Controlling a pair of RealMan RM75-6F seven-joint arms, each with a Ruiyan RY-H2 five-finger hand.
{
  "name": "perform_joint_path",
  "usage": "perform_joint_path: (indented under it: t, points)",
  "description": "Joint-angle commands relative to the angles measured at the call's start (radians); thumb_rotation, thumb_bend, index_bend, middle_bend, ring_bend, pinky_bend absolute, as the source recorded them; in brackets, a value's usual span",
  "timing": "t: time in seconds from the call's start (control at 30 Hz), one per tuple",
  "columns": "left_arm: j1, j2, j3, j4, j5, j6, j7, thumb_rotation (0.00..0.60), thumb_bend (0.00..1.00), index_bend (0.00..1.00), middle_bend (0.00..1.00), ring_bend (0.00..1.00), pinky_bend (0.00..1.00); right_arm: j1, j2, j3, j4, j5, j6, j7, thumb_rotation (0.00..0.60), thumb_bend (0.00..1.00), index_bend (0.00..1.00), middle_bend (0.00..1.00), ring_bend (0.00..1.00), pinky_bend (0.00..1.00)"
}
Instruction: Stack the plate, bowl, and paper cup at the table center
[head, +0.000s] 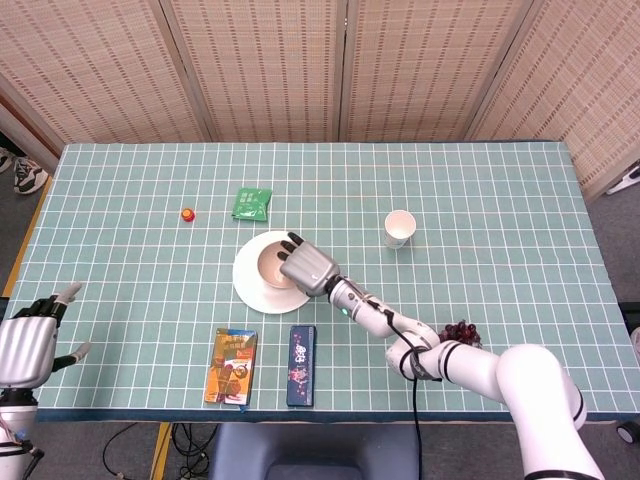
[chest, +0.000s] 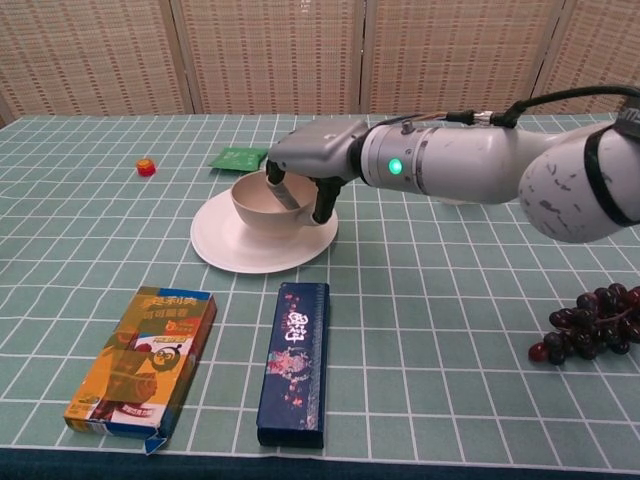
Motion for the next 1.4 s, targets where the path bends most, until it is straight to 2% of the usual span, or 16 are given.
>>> perform_joint_path:
  t: [0.03, 0.23, 0.37, 0.53, 0.67, 1.07, 1.2, 1.4]
  points:
    - [0.001, 0.0, 0.0, 0.002, -0.001, 0.0, -0.002, 0.6, 0.11, 0.16, 0.32, 0.35, 0.49, 0.009, -0.015, -0.003, 0.02, 0.014, -0.002, -0.003, 0.6, 0.38, 0.61, 0.23, 0.11, 0.07]
    - [0.004, -0.002, 0.0, 0.004, 0.001, 0.001, -0.004, 0.6, 0.11, 0.16, 0.32, 0.35, 0.49, 0.022, -0.038, -0.011, 0.048, 0.027, 0.002, 0.011, 0.6, 0.37, 0.59, 0.2, 0.09, 0.07]
    - [0.005, -0.003, 0.0, 0.005, 0.0, -0.002, -0.006, 0.6, 0.11, 0.16, 0.32, 0.35, 0.49, 0.023, -0.036, -0.022, 0.044, 0.028, 0.013, 0.0, 0.6, 0.33, 0.45, 0.17, 0.07, 0.07]
    - [0.005, -0.006, -0.001, 0.009, 0.002, -0.002, -0.009, 0.6, 0.11, 0.16, 0.32, 0.34, 0.49, 0.008, 0.001, -0.027, -0.007, 0.052, 0.036, -0.043, 0.6, 0.28, 0.2, 0.09, 0.02, 0.06]
    - [0.006, -0.007, -0.003, 0.011, 0.002, 0.0, -0.012, 0.6, 0.11, 0.16, 0.32, 0.34, 0.49, -0.023, 0.063, -0.028, -0.094, 0.07, 0.089, -0.084, 0.6, 0.25, 0.11, 0.05, 0.0, 0.06]
    - [0.007, 0.0, -0.002, 0.003, 0.015, -0.002, -0.023, 0.6, 0.11, 0.16, 0.32, 0.34, 0.49, -0.187, 0.368, -0.056, -0.43, 0.115, 0.287, -0.183, 0.6, 0.22, 0.09, 0.04, 0.0, 0.06]
    - [0.005, 0.003, -0.002, -0.005, 0.022, -0.001, -0.019, 0.6, 0.11, 0.16, 0.32, 0.34, 0.49, -0.222, 0.442, -0.062, -0.453, 0.166, 0.289, -0.183, 0.6, 0.22, 0.09, 0.05, 0.0, 0.09]
    - [0.002, 0.006, -0.004, -0.019, 0.03, 0.0, -0.006, 0.6, 0.11, 0.16, 0.32, 0.34, 0.49, -0.235, 0.482, -0.061, -0.391, 0.27, 0.223, -0.144, 0.6, 0.22, 0.09, 0.05, 0.0, 0.15]
